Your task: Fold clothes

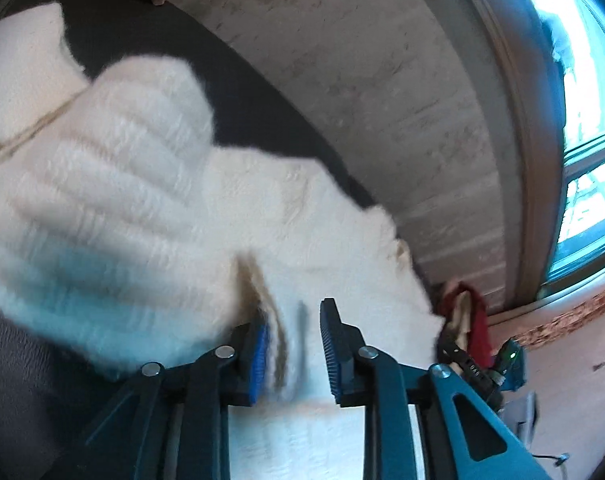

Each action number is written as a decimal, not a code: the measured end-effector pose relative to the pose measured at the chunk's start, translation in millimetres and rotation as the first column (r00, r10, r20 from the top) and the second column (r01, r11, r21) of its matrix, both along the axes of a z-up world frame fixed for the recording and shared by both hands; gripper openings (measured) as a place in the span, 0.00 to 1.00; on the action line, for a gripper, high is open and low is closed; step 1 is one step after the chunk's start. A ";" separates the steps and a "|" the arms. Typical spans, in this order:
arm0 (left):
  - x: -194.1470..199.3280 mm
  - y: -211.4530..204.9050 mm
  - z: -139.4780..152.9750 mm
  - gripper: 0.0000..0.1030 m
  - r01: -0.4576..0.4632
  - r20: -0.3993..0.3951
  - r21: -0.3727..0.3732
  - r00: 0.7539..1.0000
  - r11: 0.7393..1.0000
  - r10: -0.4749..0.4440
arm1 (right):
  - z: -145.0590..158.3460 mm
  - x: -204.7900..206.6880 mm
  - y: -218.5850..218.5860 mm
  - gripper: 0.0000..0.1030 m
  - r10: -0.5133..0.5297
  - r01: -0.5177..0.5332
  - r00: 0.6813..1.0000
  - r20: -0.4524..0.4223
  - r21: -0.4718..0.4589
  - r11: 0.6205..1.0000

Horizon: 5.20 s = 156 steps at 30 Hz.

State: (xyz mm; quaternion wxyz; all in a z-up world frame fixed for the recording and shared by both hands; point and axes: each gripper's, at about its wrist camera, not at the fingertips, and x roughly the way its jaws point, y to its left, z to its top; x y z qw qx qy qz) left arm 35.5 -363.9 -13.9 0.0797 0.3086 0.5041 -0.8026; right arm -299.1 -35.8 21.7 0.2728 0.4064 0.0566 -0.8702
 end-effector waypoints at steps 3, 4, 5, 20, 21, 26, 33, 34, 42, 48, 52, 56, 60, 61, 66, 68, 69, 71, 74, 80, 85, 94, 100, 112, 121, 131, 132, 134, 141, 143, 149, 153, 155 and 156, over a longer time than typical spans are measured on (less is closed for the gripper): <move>-10.7 -6.5 2.2 0.26 0.012 0.011 -0.010 1.000 1.000 -0.012 | 9.3 2.3 -26.6 0.61 0.099 -0.097 0.994 -0.047 0.046 0.994; -15.6 -6.5 3.4 0.26 0.024 0.019 -0.017 1.000 1.000 -0.024 | 3.0 -0.8 -37.5 0.61 0.123 -0.120 0.992 -0.033 0.090 0.989; -20.9 -3.7 6.5 0.26 0.040 0.026 -0.036 0.999 0.999 -0.039 | -5.0 -4.8 -48.3 0.62 0.143 -0.140 0.990 -0.012 0.138 0.981; -39.9 10.1 20.3 0.06 0.015 0.128 -0.329 0.991 0.944 0.029 | -21.9 0.8 -61.3 0.14 0.090 -0.079 0.995 -0.044 0.211 0.974; -40.0 8.6 9.4 0.08 0.011 0.160 -0.310 0.986 0.951 0.040 | -23.8 3.9 -60.4 0.16 0.088 -0.078 0.995 -0.043 0.199 0.977; -20.1 1.3 2.4 0.18 -0.076 0.190 -0.215 0.975 0.974 0.118 | -16.2 -12.4 -19.8 0.49 0.046 -0.047 0.999 0.024 0.085 0.995; -4.1 53.7 12.1 0.20 0.124 0.256 -0.273 0.965 0.954 -0.052 | 16.2 56.3 11.5 0.69 0.091 -0.088 0.996 0.018 -0.124 0.988; 2.6 60.0 10.5 0.20 0.160 0.257 -0.242 0.962 0.957 -0.096 | 13.7 69.8 10.7 0.73 0.117 -0.111 0.993 0.030 -0.139 0.984; 65.5 95.1 5.8 0.20 0.412 0.281 -0.056 0.880 0.909 -0.382 | -40.0 134.3 -15.0 0.95 0.250 -0.249 0.967 0.050 -0.016 0.968; 138.8 125.9 10.5 0.18 0.602 0.372 0.003 0.740 0.798 -0.560 | -42.8 137.5 3.0 1.00 0.268 -0.268 0.962 0.061 -0.008 0.963; 198.1 127.3 24.1 0.17 0.583 0.461 -0.027 0.728 0.812 -0.507 | -39.4 136.0 21.9 1.00 0.266 -0.265 0.962 0.064 -0.026 0.964; 214.2 108.3 33.2 0.17 0.366 0.301 -0.055 0.893 0.929 -0.334 | -42.2 136.6 17.7 1.00 0.266 -0.265 0.962 0.057 -0.011 0.964; 183.5 108.0 33.8 0.18 0.183 0.126 -0.066 0.977 0.981 -0.174 | -45.3 132.6 -7.7 1.00 0.265 -0.266 0.963 0.057 0.011 0.964; 165.8 110.4 37.0 0.18 0.169 0.091 -0.070 0.983 0.983 -0.162 | -44.8 134.3 -6.7 1.00 0.261 -0.262 0.964 0.058 0.023 0.965; 68.4 126.4 57.6 0.19 0.175 -0.005 -0.130 0.984 0.976 -0.177 | -49.0 137.5 -23.9 1.00 0.259 -0.260 0.965 0.048 0.035 0.965; 29.6 130.1 68.7 0.19 0.196 -0.002 -0.191 0.980 0.962 -0.200 | -49.3 136.7 -25.3 1.00 0.260 -0.261 0.965 0.047 0.019 0.965; 8.6 130.3 72.1 0.19 0.213 -0.001 -0.204 0.976 0.956 -0.217 | -49.5 136.3 -25.4 1.00 0.260 -0.260 0.965 0.048 0.014 0.965; -33.9 130.1 78.3 0.20 0.247 0.001 -0.224 0.967 0.943 -0.253 | -49.8 135.6 -25.5 1.00 0.259 -0.260 0.965 0.049 0.004 0.966; -98.8 124.6 74.2 0.22 0.281 -0.004 -0.222 0.957 0.933 -0.290 | -50.4 136.0 -26.5 1.00 0.258 -0.258 0.965 0.046 0.001 0.966; -206.4 111.3 45.5 0.24 0.370 0.122 -0.269 0.929 0.889 -0.349 | -51.2 136.6 -26.8 1.00 0.255 -0.254 0.966 0.038 -0.010 0.967; -236.9 93.7 22.8 0.29 0.443 0.162 -0.201 0.895 0.874 -0.417 | -52.0 133.4 -23.5 1.00 0.255 -0.252 0.966 0.044 -0.053 0.966; -268.0 92.9 4.0 0.36 0.542 0.163 -0.145 0.838 0.827 -0.521 | -52.9 132.1 -22.5 1.00 0.252 -0.247 0.967 0.046 -0.087 0.965; -278.1 104.0 3.5 0.12 0.619 0.062 -0.059 0.785 0.783 -0.616 | -53.1 132.1 -22.6 1.00 0.250 -0.245 0.967 0.046 -0.101 0.964; -271.9 91.9 12.4 0.21 0.440 0.095 -0.143 0.898 0.886 -0.431 | -53.4 134.1 -25.8 1.00 0.247 -0.241 0.968 0.043 -0.106 0.965; -146.1 72.5 45.0 0.24 0.219 0.052 -0.298 0.976 0.929 -0.213 | -55.1 131.4 -24.9 1.00 0.246 -0.239 0.968 0.054 -0.116 0.964; -79.3 73.0 20.6 0.24 0.146 0.086 -0.342 0.989 0.928 -0.123 | 6.6 84.7 -78.6 1.00 0.433 -0.341 0.884 0.176 -0.391 0.855; -80.6 74.0 18.9 0.24 0.151 0.093 -0.345 0.988 0.926 -0.126 | 13.3 70.2 -95.8 1.00 0.474 -0.351 0.856 0.205 -0.441 0.826; -82.8 76.0 15.3 0.24 0.161 0.106 -0.347 0.986 0.924 -0.132 | 22.6 43.7 -126.8 1.00 0.534 -0.360 0.808 0.247 -0.511 0.781; -69.2 62.0 -3.7 0.06 0.107 0.044 -0.293 0.994 0.950 -0.099 | -2.8 -19.8 -232.3 1.00 0.523 -0.346 0.756 0.394 -0.438 0.830; -65.7 55.9 -8.6 0.02 0.086 0.022 -0.255 0.996 0.963 -0.083 | -16.6 -27.8 -252.0 1.00 0.528 -0.354 0.722 0.446 -0.418 0.837; -68.5 56.8 -9.0 0.02 0.080 0.010 -0.260 0.997 0.962 -0.080 | -36.4 -25.7 -295.5 1.00 0.597 -0.401 0.601 0.532 -0.445 0.801; -69.9 56.9 -9.4 0.02 0.079 0.012 -0.266 0.997 0.961 -0.079 | -32.2 -41.5 -288.0 1.00 0.593 -0.259 0.646 0.481 -0.593 0.763; -70.5 57.0 -9.5 0.02 0.079 0.013 -0.269 0.997 0.960 -0.078 | -39.4 -49.2 -281.9 1.00 0.552 -0.215 0.677 0.487 -0.586 0.781; -70.8 57.1 -9.6 0.02 0.079 0.013 -0.271 0.997 0.959 -0.078 | -42.3 -51.2 -278.9 1.00 0.533 -0.208 0.690 0.490 -0.571 0.794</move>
